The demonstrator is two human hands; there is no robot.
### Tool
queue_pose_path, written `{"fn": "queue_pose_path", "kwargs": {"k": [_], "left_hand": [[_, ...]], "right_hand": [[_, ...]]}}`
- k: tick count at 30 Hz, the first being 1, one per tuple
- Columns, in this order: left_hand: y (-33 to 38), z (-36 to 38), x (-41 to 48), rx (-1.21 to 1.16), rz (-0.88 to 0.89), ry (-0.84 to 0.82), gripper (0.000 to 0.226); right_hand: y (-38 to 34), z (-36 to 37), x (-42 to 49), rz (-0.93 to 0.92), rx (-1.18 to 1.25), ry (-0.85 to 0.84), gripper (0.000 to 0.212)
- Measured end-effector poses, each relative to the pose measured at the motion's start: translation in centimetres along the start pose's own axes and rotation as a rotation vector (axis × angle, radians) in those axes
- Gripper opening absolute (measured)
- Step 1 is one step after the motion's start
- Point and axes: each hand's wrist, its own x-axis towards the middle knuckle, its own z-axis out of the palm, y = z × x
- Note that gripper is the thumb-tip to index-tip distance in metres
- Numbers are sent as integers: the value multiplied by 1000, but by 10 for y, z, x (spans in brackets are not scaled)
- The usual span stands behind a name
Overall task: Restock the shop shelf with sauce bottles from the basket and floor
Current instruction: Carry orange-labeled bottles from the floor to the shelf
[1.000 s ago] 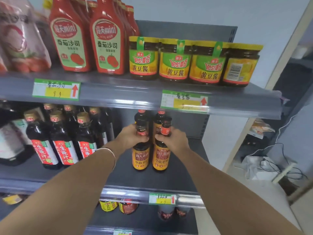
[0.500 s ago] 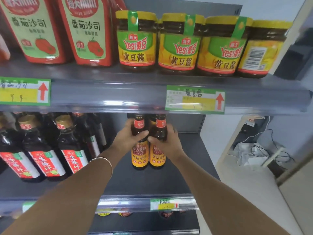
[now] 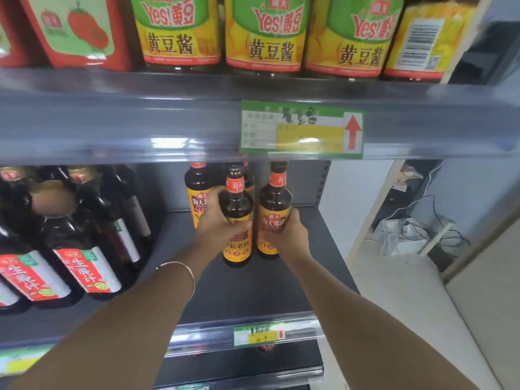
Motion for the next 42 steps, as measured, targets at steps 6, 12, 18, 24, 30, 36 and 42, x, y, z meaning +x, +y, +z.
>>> {"fn": "queue_pose_path", "kwargs": {"k": [6, 12, 18, 24, 30, 36, 42], "left_hand": [[1, 25, 11, 82, 37, -64, 78], [-1, 30, 21, 124, 60, -75, 81], [-1, 33, 19, 142, 95, -35, 80], [-1, 33, 17, 140, 92, -29, 82], [-2, 34, 17, 149, 89, -18, 82], [-4, 35, 18, 142, 91, -8, 83], [-3, 38, 12, 92, 78, 29, 81]], "right_hand": [[10, -21, 37, 28, 13, 49, 57], [14, -17, 57, -14, 24, 34, 68], [19, -12, 62, -25, 20, 25, 54], [16, -8, 69, -27, 20, -5, 45], [15, -8, 71, -20, 50, -52, 51], [18, -7, 66, 2, 56, -75, 59], [31, 3, 13, -207, -201, 144, 33]]}}
